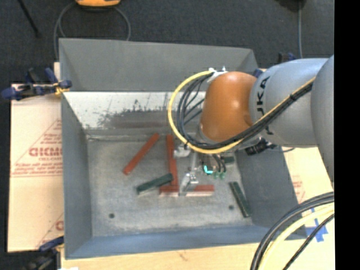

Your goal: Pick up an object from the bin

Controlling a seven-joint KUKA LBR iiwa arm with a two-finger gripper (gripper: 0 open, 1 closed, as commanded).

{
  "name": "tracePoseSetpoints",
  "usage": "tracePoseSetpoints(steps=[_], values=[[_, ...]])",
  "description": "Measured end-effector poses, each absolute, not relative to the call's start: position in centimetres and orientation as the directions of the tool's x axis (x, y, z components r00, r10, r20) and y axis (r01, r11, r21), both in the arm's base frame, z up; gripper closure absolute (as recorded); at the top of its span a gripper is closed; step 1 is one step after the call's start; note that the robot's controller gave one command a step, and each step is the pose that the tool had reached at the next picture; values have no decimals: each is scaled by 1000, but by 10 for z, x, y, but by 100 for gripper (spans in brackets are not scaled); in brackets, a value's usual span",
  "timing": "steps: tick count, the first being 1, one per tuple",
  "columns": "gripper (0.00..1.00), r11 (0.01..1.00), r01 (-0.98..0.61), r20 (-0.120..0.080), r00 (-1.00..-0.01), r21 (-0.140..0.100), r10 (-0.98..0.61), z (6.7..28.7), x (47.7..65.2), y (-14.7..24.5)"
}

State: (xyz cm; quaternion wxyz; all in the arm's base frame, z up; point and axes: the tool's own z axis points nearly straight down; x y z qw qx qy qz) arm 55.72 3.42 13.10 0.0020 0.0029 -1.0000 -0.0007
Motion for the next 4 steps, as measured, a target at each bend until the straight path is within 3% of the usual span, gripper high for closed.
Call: tracePoseSetpoints(steps=[2,3,4], values=[[0,1000,-5,-13,-1000,2,-5,128,555,34],[100,982,-187,-2,-982,-2,-187,81,599,100],[100,982,-187,-2,-982,-2,-187,81,599,100]])
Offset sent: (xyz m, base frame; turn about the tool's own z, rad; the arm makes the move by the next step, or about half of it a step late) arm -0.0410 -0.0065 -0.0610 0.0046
